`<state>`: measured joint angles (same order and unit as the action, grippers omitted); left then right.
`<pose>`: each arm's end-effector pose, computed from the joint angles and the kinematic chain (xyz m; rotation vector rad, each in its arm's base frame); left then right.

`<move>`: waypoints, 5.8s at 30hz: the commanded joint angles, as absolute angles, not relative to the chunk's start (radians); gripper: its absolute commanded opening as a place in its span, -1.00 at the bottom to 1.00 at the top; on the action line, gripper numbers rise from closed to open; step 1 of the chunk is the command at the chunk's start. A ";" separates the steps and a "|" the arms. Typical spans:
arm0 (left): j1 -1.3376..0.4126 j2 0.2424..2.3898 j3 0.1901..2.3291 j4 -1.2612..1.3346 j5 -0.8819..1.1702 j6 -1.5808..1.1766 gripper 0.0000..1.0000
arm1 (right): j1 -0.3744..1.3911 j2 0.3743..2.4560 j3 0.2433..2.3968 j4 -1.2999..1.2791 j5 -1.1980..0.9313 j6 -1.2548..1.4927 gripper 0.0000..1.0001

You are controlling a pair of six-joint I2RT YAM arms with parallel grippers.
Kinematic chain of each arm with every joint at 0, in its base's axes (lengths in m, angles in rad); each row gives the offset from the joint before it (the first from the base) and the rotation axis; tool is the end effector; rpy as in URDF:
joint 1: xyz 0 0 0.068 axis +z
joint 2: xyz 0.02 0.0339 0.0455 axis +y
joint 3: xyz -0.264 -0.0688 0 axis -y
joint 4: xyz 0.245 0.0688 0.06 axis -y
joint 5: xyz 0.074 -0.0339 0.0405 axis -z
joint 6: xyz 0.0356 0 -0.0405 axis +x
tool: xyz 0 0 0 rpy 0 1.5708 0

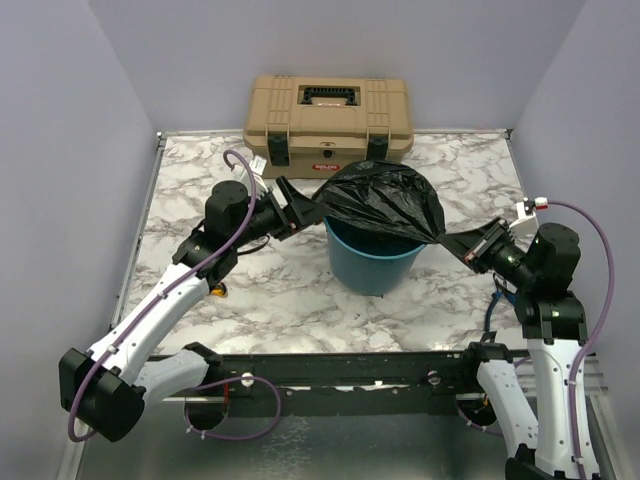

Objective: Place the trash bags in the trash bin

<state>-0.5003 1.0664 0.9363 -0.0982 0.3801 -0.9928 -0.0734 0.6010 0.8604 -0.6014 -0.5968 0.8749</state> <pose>0.2108 -0.1303 0.3481 -0.1906 2.0080 -1.3570 0.1223 0.0111 0.3489 0.5174 1.9413 1.0964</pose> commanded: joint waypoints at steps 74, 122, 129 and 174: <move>-0.584 0.956 0.906 -0.131 0.268 -1.012 -0.47 | -0.078 0.504 0.895 -0.757 -0.704 0.794 -0.99; -0.585 0.891 0.902 -0.210 0.676 -0.946 -1.00 | -0.078 0.373 0.732 -0.591 -0.604 1.118 0.30; -0.586 0.891 0.896 -0.225 0.696 -0.933 -1.00 | -0.078 0.424 0.694 -0.435 -0.577 1.173 0.03; -0.585 0.802 0.811 -0.401 0.606 -0.778 -0.46 | -0.078 0.429 0.716 -0.840 -0.623 0.786 -0.99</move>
<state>-0.5827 0.8288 0.8204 -0.4736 0.6479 -0.7574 -0.0734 0.4236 0.7742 -0.8665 -0.5716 0.8139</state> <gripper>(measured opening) 0.159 0.005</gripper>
